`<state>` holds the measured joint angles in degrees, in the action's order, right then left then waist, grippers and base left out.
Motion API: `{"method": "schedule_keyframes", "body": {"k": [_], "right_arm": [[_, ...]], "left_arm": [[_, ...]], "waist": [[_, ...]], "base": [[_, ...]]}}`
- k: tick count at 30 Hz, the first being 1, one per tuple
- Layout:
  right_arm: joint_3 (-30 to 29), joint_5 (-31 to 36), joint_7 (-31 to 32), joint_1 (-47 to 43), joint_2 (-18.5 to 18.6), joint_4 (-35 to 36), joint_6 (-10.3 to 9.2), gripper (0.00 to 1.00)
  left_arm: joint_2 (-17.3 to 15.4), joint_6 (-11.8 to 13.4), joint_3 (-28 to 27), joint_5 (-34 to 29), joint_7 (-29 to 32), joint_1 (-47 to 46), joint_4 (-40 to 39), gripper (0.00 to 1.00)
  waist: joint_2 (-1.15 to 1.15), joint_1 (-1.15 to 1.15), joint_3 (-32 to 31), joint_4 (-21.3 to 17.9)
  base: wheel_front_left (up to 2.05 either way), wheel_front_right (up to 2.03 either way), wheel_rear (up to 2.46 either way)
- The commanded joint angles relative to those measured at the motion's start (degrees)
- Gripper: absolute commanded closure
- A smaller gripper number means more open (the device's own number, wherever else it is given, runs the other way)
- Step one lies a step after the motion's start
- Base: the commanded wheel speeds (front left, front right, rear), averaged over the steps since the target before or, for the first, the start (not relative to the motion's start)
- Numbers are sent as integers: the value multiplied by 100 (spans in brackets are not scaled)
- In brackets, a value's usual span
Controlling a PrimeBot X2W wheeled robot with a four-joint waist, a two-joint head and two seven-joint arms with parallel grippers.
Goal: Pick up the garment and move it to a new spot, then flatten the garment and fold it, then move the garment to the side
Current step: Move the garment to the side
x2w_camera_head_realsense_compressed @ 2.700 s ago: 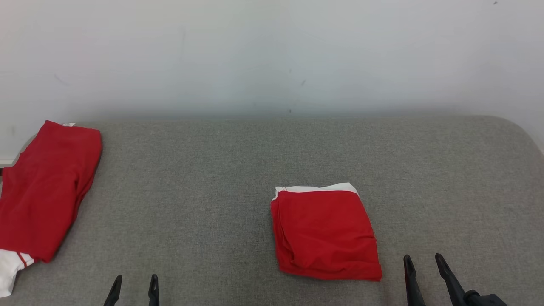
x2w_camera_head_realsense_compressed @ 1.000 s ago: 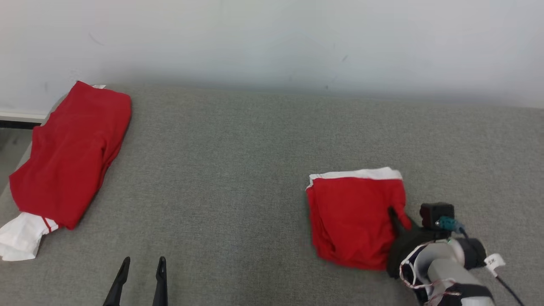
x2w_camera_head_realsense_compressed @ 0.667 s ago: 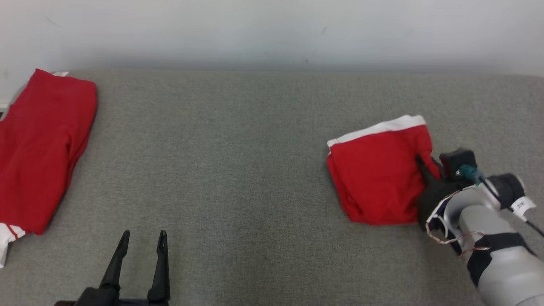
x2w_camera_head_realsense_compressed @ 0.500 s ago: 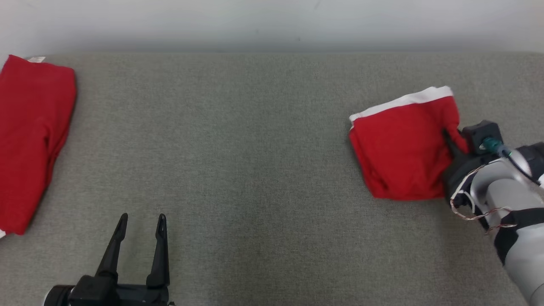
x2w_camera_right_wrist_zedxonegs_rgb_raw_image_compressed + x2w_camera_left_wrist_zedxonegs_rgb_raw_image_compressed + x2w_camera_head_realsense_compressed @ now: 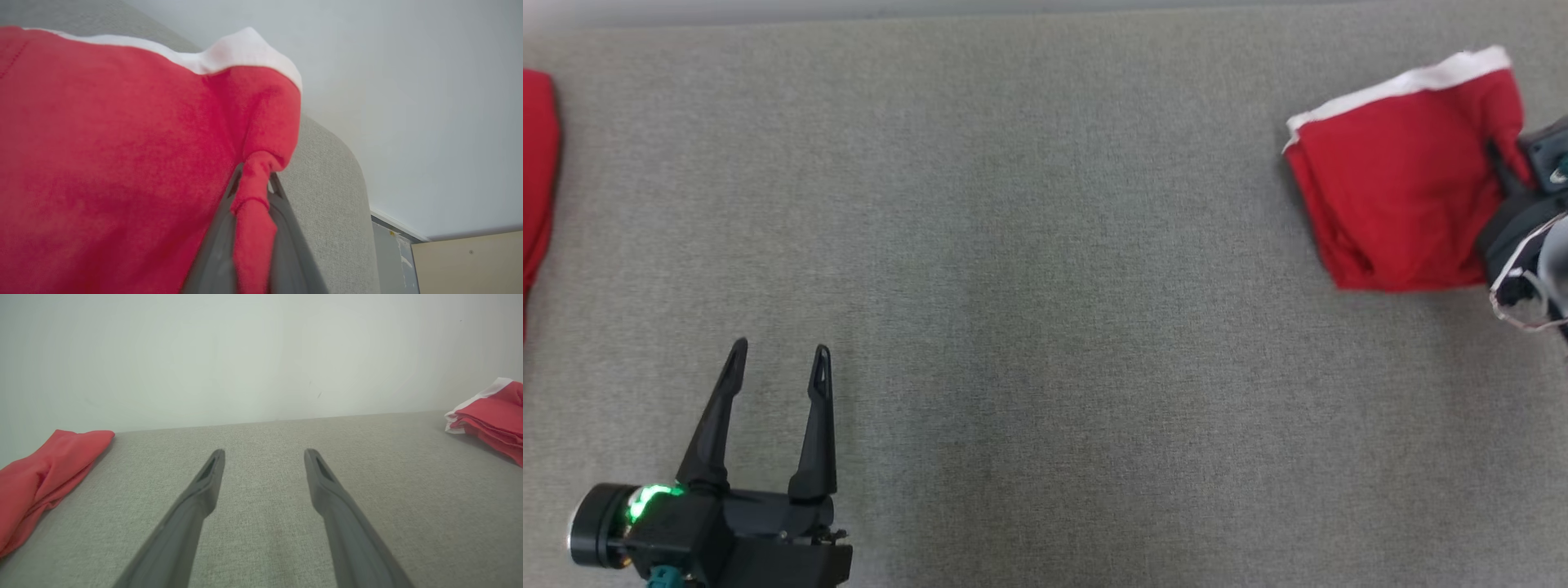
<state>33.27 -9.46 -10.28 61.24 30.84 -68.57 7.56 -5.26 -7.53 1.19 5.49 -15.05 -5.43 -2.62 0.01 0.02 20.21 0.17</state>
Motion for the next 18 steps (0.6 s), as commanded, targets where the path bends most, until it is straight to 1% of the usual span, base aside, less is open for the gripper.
{"method": "schedule_keyframes", "body": {"k": [1,4,5,7,15,18], "right_arm": [[63,-39,13,126,105,19,-11,100],[209,-76,51,325,256,22,-11,100],[306,-122,38,424,375,31,-11,100],[385,-148,47,529,487,34,-11,100],[701,-294,72,890,783,60,-11,100],[812,-326,91,985,812,51,-11,100]], "left_arm": [[-36,10,1,-68,-16,-93,-75,0],[-62,10,9,-102,-16,-134,-176,0],[-73,10,-6,-120,-16,-156,-252,0],[-90,10,-37,-134,-16,-161,-322,0],[-164,10,-201,-136,-16,-193,-493,0],[-170,10,-240,-146,-16,-201,-518,0]], "waist": [[-1,-2,182,-115],[-1,-2,293,-146],[-1,-2,362,-163],[-1,-2,431,-183],[-1,-2,664,-315],[-1,-2,717,-360]], "base": [[0,0,0],[0,0,0],[0,0,0],[0,0,0],[0,0,0],[0,0,0]]}}
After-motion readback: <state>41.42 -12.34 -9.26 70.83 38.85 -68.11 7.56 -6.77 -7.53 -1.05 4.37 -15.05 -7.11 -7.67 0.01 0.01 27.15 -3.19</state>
